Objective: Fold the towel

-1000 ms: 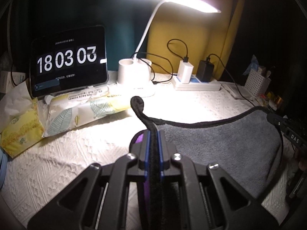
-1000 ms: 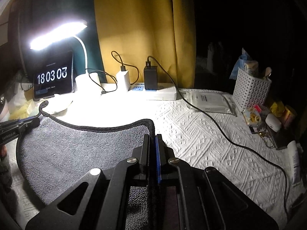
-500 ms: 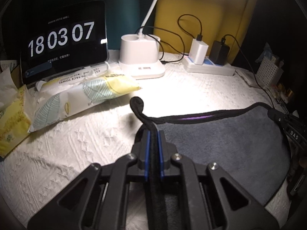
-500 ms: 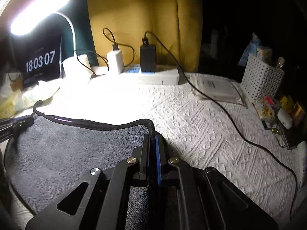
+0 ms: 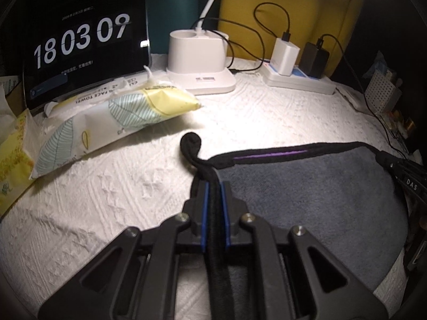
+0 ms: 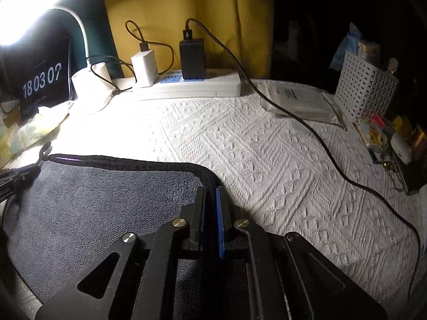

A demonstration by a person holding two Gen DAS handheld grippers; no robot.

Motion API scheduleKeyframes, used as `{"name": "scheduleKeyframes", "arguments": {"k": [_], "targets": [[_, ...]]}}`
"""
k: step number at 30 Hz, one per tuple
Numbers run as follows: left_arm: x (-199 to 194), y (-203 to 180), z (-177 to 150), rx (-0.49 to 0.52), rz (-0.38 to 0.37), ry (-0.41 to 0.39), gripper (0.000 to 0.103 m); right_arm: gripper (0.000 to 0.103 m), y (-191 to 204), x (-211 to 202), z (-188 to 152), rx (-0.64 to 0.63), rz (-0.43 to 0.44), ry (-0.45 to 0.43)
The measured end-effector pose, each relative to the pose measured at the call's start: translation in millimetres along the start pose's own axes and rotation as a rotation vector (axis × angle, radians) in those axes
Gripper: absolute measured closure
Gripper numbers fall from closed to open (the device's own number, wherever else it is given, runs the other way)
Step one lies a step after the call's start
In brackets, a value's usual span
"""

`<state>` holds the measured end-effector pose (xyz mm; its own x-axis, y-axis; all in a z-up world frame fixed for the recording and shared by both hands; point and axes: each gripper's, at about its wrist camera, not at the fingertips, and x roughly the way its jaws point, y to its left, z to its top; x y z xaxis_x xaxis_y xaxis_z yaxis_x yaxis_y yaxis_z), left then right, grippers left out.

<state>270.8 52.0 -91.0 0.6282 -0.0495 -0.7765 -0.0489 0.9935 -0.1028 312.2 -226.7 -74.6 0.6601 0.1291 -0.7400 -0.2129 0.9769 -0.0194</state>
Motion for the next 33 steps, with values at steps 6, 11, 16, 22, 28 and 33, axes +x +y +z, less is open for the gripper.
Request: {"name": "scheduleKeyframes", "arguments": {"k": [6,11,16,22,28,33], "targets": [[-2.3,-0.3,0.2,-0.005,-0.002,-0.002,0.083,0.089,1.6,0.2,-1.6,-0.001,-0.013,0.008],[-8.3,1.0,-1.1,-0.023,-0.005,-0.013,0.050,0.082,2.0,-3.2,-3.0,0.004,-0.032,0.008],[-17.2,-0.3,-2.6,-0.026,-0.011,-0.025,0.044,0.073,3.3,-8.2,-5.7,0.004,-0.038,0.007],[-26.4,-2.8,-6.0,-0.027,-0.012,-0.031,0.043,0.068,4.7,-18.0,-10.2,0.005,-0.037,-0.001],[-35.4,-7.2,-15.0,-0.022,-0.018,-0.034,0.042,0.067,6.7,-26.8,-17.7,0.007,-0.033,-0.001],[-43.5,-9.0,-21.9,-0.022,-0.021,-0.034,0.042,0.067,9.4,-34.5,-24.5,0.009,-0.027,-0.002]]}}
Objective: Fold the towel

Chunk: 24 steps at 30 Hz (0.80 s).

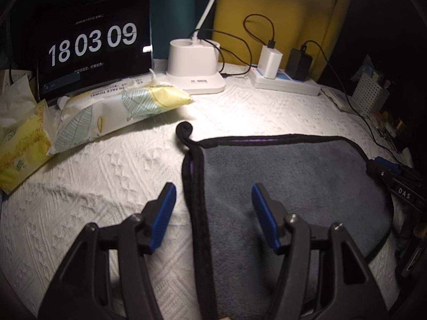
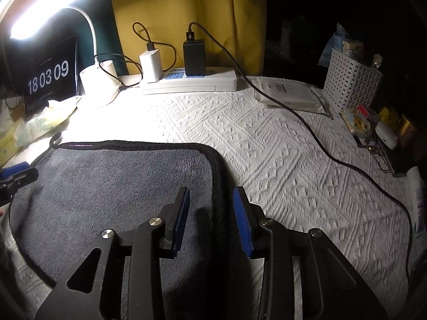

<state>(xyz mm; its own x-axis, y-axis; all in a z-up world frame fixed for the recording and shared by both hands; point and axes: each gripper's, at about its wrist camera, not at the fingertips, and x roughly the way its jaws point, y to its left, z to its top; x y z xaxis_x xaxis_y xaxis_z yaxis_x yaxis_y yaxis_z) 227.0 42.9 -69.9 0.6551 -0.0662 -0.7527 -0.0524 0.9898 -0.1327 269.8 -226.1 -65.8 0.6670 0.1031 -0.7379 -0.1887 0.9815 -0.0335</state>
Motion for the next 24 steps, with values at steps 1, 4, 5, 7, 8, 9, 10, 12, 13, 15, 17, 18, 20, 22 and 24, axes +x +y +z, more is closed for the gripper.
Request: {"name": "scheduleKeyframes", "arguments": {"k": [1,4,5,7,8,9,10,12,13,15,17,18,20,22,24], "targets": [[-1.8,0.1,-0.9,0.000,-0.001,-0.001,0.042,0.067,0.5,-2.1,-1.2,-0.001,0.000,-0.002],[-6.2,0.3,-4.9,-0.001,-0.004,0.000,0.042,0.067,2.1,-7.3,-4.8,-0.002,0.002,-0.002],[-8.3,0.2,-7.2,-0.001,-0.005,0.000,0.042,0.067,2.5,-9.0,-6.4,0.000,0.004,0.000],[-12.0,0.0,-11.0,0.000,-0.007,0.000,0.042,0.067,3.8,-12.6,-9.5,0.000,0.005,0.000],[-13.4,-0.4,-12.9,0.000,-0.009,0.000,0.042,0.066,3.7,-12.5,-9.3,0.001,0.005,-0.001],[-15.2,-0.9,-15.2,0.000,-0.011,0.000,0.042,0.066,4.6,-15.1,-11.2,0.001,0.006,-0.002],[-16.7,-1.3,-16.7,0.001,-0.012,-0.001,0.042,0.066,5.8,-17.7,-13.5,-0.001,0.006,-0.003],[-21.0,-2.5,-20.7,0.001,-0.017,-0.003,0.042,0.066,7.9,-22.1,-18.0,-0.002,0.005,-0.005],[-23.0,-3.2,-22.3,0.002,-0.019,-0.005,0.042,0.066,8.5,-24.8,-20.5,-0.002,0.006,-0.005],[-28.0,-4.4,-26.4,0.005,-0.023,-0.009,0.042,0.066,9.6,-27.6,-22.8,-0.003,0.007,-0.006],[-32.3,-5.1,-30.9,0.006,-0.025,-0.011,0.042,0.065,12.3,-33.2,-27.9,-0.002,0.010,-0.008],[-34.2,-5.2,-33.0,0.006,-0.027,-0.012,0.042,0.065,13.1,-35.3,-30.0,-0.001,0.011,-0.009],[-38.0,-6.0,-37.4,0.007,-0.029,-0.013,0.042,0.065,15.2,-40.7,-35.4,-0.001,0.013,-0.010],[-41.7,-7.1,-41.7,0.008,-0.031,-0.014,0.042,0.064,16.3,-44.9,-39.3,0.000,0.016,-0.012],[-45.4,-8.8,-45.9,0.010,-0.034,-0.016,0.042,0.064,16.5,-50.0,-44.0,0.002,0.017,-0.013]]}}
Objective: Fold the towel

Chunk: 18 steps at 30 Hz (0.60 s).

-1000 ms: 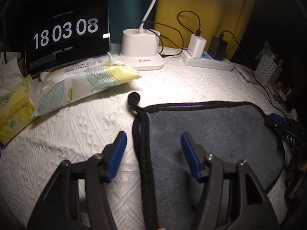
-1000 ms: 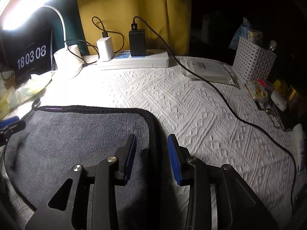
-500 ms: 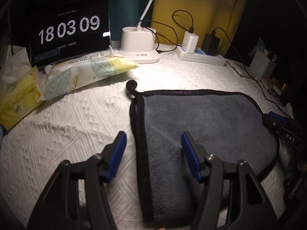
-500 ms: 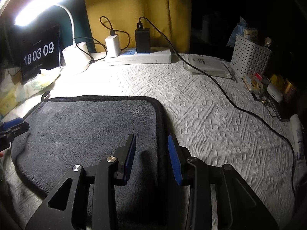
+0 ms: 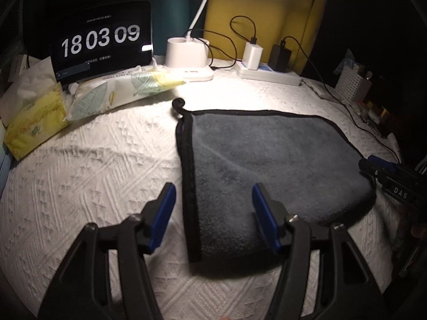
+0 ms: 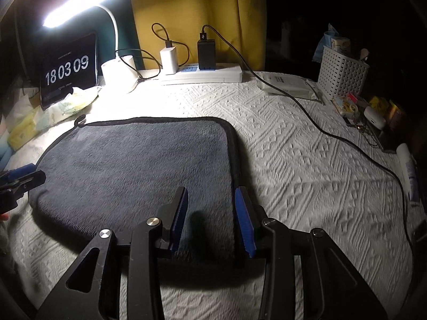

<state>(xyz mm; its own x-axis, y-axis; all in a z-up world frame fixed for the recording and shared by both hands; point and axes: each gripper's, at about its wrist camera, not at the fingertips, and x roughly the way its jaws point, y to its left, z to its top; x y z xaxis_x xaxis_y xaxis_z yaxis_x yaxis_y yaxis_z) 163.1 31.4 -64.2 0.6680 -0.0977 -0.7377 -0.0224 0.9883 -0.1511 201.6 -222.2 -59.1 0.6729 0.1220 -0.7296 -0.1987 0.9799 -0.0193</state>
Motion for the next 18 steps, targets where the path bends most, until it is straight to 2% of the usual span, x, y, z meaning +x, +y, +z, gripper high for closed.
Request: {"name": "scheduleKeyframes", "arguments": {"k": [4,7,9,11,13,18], "targets": [[-7.7,-4.6,-7.0,0.007,-0.010,-0.005,0.042,0.063,-1.1,-8.0,-5.2,0.006,-0.001,-0.007],[-12.4,-7.5,-12.8,0.003,-0.026,-0.003,0.042,0.053,-1.8,-15.4,-9.1,0.014,0.003,-0.016],[-17.8,-11.3,-17.0,0.015,-0.022,-0.015,0.041,0.051,-1.2,-20.5,-11.7,0.011,0.002,-0.027],[-22.9,-12.9,-20.6,0.013,-0.028,-0.021,0.038,0.051,-0.1,-26.1,-14.3,0.009,0.004,-0.037],[-27.9,-13.9,-24.7,0.008,-0.032,-0.030,0.026,0.050,1.0,-31.7,-16.9,0.008,0.007,-0.048],[-42.6,-19.5,-34.8,-0.002,-0.048,-0.049,0.024,0.049,5.4,-46.9,-24.4,0.004,0.020,-0.068]]}}
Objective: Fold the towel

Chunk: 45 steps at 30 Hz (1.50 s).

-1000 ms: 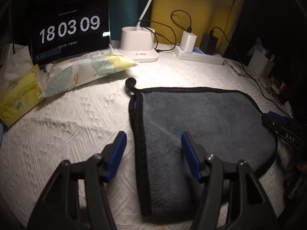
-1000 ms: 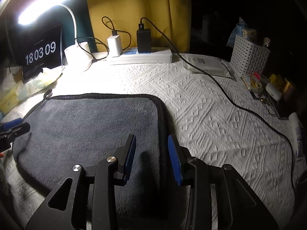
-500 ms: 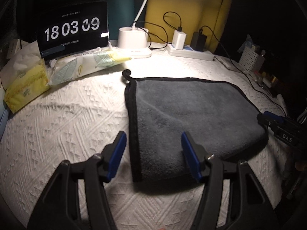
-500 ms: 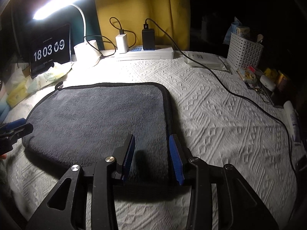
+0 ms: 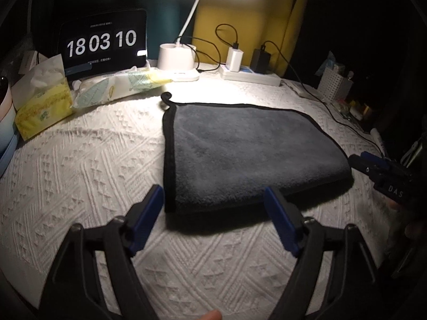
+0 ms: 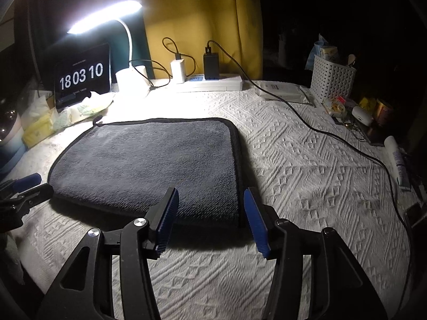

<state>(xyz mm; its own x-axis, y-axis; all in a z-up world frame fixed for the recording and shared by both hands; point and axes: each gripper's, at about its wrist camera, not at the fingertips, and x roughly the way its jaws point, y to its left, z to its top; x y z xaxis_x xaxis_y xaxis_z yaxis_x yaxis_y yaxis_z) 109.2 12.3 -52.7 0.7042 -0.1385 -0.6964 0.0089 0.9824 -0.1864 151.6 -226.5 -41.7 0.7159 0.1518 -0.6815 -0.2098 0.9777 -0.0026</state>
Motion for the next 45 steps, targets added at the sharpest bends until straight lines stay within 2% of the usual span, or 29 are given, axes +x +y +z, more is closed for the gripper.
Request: {"name": "scheduleKeyframes", "arguments": {"k": [3,7,15,29,45], "targets": [[-11.1,-5.7,-4.2,0.011,-0.004,-0.019,0.022,0.049,3.0,-10.0,-4.4,-0.004,0.007,-0.010],[-26.2,-12.8,-8.6,0.016,-0.008,-0.051,0.014,0.049,5.9,-23.6,-9.7,-0.006,0.007,-0.025],[-55.7,-23.6,-18.2,0.004,-0.039,-0.116,0.014,0.049,10.3,-59.6,-16.3,-0.012,-0.006,-0.068],[-108.3,-42.3,-21.6,0.056,-0.019,-0.240,0.014,0.049,19.7,-126.8,-21.7,-0.032,-0.022,-0.176],[-156.0,-55.5,-36.9,0.077,-0.006,-0.350,0.014,0.049,27.9,-172.3,-40.8,-0.036,-0.036,-0.260]]}}
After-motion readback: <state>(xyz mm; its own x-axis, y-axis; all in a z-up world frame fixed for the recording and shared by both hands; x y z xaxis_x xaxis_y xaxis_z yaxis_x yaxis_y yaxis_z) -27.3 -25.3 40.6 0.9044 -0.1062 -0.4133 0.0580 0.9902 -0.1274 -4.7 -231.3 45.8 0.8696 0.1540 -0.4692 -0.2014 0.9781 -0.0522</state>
